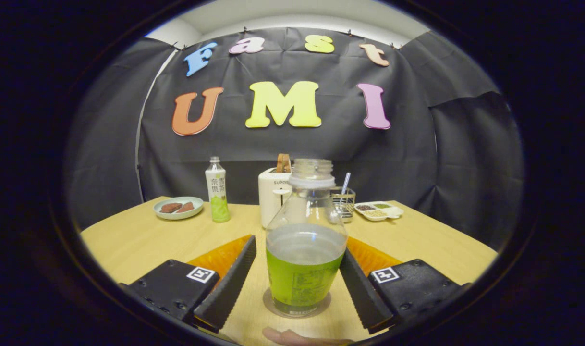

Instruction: Take the bottle from table, then pour the juice into the cup, finally place the bottle on the coaster

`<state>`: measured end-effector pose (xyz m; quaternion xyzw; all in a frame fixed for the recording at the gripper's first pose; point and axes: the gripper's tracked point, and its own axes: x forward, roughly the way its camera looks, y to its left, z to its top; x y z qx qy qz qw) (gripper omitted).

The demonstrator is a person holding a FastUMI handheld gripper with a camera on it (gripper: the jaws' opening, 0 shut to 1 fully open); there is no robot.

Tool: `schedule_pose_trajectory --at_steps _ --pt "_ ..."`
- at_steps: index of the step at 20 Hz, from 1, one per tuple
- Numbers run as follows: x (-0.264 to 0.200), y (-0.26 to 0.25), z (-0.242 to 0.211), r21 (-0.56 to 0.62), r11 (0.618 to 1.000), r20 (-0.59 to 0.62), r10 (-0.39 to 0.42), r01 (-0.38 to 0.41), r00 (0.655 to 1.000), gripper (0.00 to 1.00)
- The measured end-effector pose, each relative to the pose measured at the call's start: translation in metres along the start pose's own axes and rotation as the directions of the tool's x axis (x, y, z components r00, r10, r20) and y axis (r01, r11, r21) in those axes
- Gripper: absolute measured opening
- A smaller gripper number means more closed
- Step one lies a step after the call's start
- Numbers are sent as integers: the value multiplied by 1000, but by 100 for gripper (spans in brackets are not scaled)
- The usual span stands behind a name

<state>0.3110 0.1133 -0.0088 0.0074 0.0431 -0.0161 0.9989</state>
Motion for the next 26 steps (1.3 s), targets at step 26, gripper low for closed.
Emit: schedule_pose_trajectory --at_steps 26 --pt "-333 -49 82 9 1000 116 -22 21 993 100"
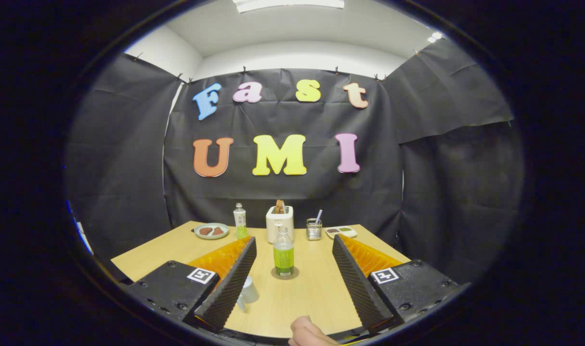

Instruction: Take the bottle from table, then pour the juice into the cup, finally place the bottle on the coaster

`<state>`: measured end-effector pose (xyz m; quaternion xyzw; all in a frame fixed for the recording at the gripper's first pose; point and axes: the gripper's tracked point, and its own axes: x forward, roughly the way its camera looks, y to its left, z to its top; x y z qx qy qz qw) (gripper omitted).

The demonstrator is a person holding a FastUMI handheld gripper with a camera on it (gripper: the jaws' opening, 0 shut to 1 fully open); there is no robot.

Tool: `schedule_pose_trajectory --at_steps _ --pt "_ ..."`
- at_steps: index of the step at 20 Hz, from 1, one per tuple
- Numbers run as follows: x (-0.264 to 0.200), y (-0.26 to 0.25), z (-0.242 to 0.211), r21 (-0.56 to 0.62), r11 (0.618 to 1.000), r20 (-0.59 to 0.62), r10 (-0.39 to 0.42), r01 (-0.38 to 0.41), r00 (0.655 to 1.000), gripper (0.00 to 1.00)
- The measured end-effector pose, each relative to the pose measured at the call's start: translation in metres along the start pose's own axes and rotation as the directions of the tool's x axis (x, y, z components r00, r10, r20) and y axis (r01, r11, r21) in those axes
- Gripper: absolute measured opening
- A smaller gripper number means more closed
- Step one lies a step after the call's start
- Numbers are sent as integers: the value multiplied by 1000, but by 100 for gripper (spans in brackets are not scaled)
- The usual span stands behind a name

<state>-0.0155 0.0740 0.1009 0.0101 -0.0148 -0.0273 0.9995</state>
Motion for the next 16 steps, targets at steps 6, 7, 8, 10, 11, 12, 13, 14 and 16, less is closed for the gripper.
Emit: schedule_pose_trajectory --at_steps 6,7,8,10,11,12,13,14,16 --pt "-29 -41 -54 -33 997 -17 -76 75 997 100" --pt "-29 -43 -60 -37 997 -19 -73 72 997 100" --pt "-27 -46 -67 -41 996 -30 -76 74 997 100" --pt "-23 -52 -74 -6 997 -32 -73 72 997 100" --pt "-21 -52 -76 15 998 -38 -63 64 997 100" --pt "-18 -52 -82 25 998 -50 -57 58 997 100" --pt "-14 -53 -87 25 998 -66 -58 60 996 100" --pt "-13 -55 -90 25 998 -76 -60 62 995 100" --pt "-11 -56 -93 18 998 -83 -59 60 995 100"
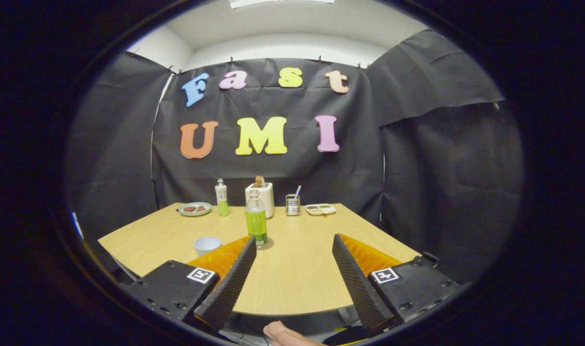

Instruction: Take the bottle from table, then pour the juice into the cup, finally place the bottle on the coaster

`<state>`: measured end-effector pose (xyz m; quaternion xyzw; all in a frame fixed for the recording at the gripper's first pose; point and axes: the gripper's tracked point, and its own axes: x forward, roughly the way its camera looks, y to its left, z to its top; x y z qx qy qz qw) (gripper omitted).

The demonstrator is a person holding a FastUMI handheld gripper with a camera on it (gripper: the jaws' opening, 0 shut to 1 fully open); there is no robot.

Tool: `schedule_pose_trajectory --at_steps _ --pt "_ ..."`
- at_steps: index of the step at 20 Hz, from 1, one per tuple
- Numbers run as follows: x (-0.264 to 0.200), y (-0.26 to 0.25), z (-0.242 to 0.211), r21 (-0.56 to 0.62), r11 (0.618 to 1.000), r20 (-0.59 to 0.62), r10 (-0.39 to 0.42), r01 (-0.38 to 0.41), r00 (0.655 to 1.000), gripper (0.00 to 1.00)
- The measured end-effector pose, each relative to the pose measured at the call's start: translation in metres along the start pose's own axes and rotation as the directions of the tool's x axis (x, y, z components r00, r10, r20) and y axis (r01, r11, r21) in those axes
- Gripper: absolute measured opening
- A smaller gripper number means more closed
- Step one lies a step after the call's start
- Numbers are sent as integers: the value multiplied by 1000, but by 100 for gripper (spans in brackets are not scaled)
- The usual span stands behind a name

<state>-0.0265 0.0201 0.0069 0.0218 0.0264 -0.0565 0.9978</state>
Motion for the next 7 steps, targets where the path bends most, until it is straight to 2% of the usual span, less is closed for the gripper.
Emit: schedule_pose_trajectory --at_steps 7 --pt "-4 4 11 -37 999 45 -13 15 999 100"
